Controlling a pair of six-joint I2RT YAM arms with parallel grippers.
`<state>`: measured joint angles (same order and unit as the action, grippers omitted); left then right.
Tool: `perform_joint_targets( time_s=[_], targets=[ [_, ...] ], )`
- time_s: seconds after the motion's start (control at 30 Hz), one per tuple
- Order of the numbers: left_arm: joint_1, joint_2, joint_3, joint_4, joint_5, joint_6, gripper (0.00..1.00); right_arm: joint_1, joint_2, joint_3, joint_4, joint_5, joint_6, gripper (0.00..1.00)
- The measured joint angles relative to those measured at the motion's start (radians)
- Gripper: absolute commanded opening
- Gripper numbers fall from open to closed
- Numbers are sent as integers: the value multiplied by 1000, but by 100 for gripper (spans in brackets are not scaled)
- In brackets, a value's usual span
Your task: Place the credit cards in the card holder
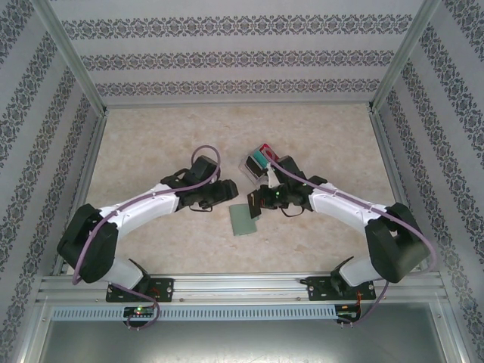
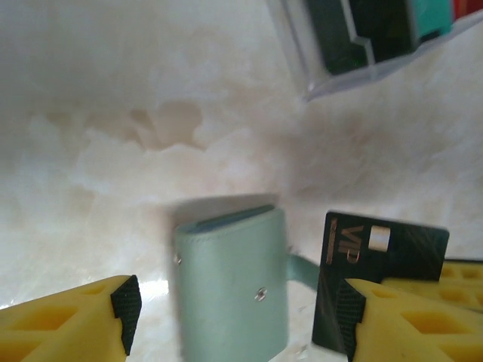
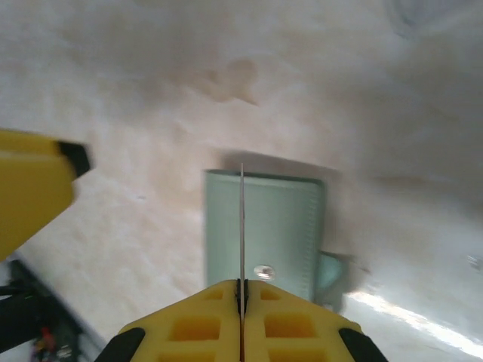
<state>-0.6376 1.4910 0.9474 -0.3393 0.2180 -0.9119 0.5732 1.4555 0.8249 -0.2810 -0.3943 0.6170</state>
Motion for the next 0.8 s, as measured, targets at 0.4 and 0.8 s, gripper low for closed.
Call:
perform_joint_targets(
  time_s=[0.4, 0.8],
  targets=[
    [-167, 254, 284, -242, -169, 34, 81, -72, 12, -120, -10, 50, 2, 7],
    [-238, 485, 504, -420, -244, 27, 99, -75, -25, -205, 112, 51, 39, 7]
  ],
)
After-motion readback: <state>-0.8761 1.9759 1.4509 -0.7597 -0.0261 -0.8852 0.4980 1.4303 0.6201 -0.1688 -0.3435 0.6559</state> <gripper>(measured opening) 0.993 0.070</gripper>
